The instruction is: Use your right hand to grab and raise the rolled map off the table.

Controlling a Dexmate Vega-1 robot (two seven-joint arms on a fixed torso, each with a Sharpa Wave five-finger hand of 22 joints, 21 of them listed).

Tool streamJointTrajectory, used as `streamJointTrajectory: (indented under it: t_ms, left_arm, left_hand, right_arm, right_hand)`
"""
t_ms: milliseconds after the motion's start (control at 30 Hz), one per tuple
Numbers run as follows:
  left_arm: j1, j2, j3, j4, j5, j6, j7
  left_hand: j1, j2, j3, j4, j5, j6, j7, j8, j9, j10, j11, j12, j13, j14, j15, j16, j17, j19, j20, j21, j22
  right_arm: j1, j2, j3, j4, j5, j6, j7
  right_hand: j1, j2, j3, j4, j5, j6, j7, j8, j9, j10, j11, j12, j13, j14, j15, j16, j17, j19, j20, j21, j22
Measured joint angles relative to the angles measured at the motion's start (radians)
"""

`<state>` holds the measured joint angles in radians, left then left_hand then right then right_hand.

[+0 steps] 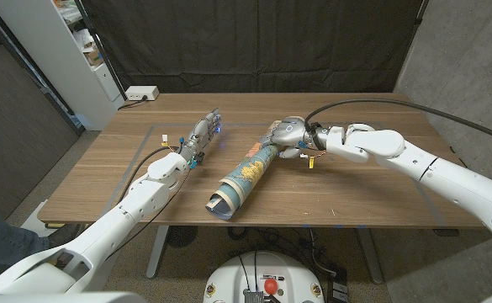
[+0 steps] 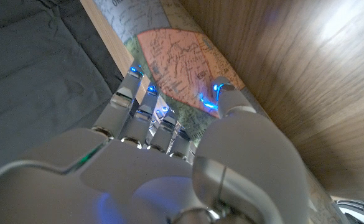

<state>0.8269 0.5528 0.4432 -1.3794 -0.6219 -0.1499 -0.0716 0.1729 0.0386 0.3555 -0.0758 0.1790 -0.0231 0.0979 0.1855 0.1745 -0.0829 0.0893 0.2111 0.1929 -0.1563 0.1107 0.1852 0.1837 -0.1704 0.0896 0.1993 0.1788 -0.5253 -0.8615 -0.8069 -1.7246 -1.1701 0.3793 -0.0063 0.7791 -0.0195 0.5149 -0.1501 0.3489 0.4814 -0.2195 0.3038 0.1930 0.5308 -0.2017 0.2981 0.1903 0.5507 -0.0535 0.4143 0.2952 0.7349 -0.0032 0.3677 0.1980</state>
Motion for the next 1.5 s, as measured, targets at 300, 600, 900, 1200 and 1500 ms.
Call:
streamJointTrajectory:
  t_ms: [300, 600, 900, 1200, 1500]
  left_arm:
    - [-0.008, 0.000, 0.000, 0.000, 0.001, 0.001, -0.002]
    - [-0.016, -0.006, 0.005, 0.004, 0.004, 0.003, -0.003]
    - [-0.021, -0.008, 0.011, 0.004, 0.008, 0.010, -0.003]
    - [-0.022, -0.007, 0.014, -0.006, 0.013, 0.017, 0.000]
    - [-0.021, -0.005, 0.015, -0.013, 0.014, 0.018, 0.001]
  left_hand:
    - [0.000, 0.000, 0.000, 0.000, 0.000, 0.000, 0.000, 0.000, 0.000, 0.000, 0.000, 0.000, 0.000, 0.000, 0.000, 0.000, 0.000, 0.000, 0.000, 0.000, 0.000]
    - [0.000, 0.000, 0.000, 0.000, 0.000, 0.000, 0.000, 0.000, 0.000, 0.000, 0.000, 0.000, 0.000, 0.000, 0.000, 0.000, 0.000, -0.004, 0.003, 0.000, 0.000]
    - [0.000, 0.000, 0.000, 0.000, 0.000, 0.000, 0.000, 0.000, 0.000, 0.000, 0.000, 0.000, 0.000, 0.000, 0.000, 0.000, 0.000, -0.003, 0.003, 0.000, 0.000]
    - [0.000, 0.000, 0.000, 0.000, 0.000, 0.000, 0.000, 0.000, 0.000, 0.000, 0.000, 0.000, 0.000, 0.000, 0.000, 0.000, 0.000, -0.003, 0.003, 0.000, 0.000]
    - [0.000, 0.000, 0.000, 0.000, 0.000, 0.000, 0.000, 0.000, 0.000, 0.000, 0.000, 0.000, 0.000, 0.000, 0.000, 0.000, 0.000, -0.003, 0.003, 0.000, 0.000]
  right_arm:
    - [-0.009, -0.004, 0.013, 0.000, 0.005, -0.011, -0.049]
    - [-0.019, -0.013, 0.030, -0.007, 0.013, -0.022, -0.094]
    - [-0.035, -0.026, 0.051, -0.022, 0.019, -0.037, -0.139]
    - [-0.061, -0.045, 0.081, -0.050, 0.024, -0.056, -0.176]
    - [-0.087, -0.060, 0.111, -0.083, 0.030, -0.086, -0.213]
  right_hand:
    - [0.012, 0.009, 0.000, 0.000, -0.009, 0.010, 0.000, 0.003, 0.000, 0.015, 0.004, 0.000, 0.000, 0.019, -0.001, 0.009, 0.009, 0.013, -0.013, 0.008, 0.006]
    - [0.022, 0.020, 0.000, 0.000, -0.021, 0.036, -0.004, 0.015, 0.000, 0.029, 0.000, -0.004, 0.000, 0.032, 0.000, 0.011, 0.014, 0.022, -0.022, 0.014, 0.006]
    - [0.022, 0.020, 0.000, 0.000, -0.027, 0.054, 0.000, 0.015, 0.001, 0.043, 0.000, -0.008, 0.000, 0.046, -0.004, 0.019, 0.016, 0.031, -0.024, 0.021, 0.006]
    - [0.027, 0.025, 0.000, 0.000, -0.036, 0.092, 0.000, 0.018, 0.001, 0.065, -0.003, -0.008, 0.000, 0.064, -0.007, 0.019, 0.018, 0.042, -0.034, 0.029, 0.006]
    - [0.034, 0.032, 0.000, 0.000, -0.042, 0.107, -0.004, 0.018, 0.001, 0.072, -0.007, -0.008, 0.000, 0.070, -0.002, 0.019, 0.023, 0.041, -0.034, 0.037, 0.009]
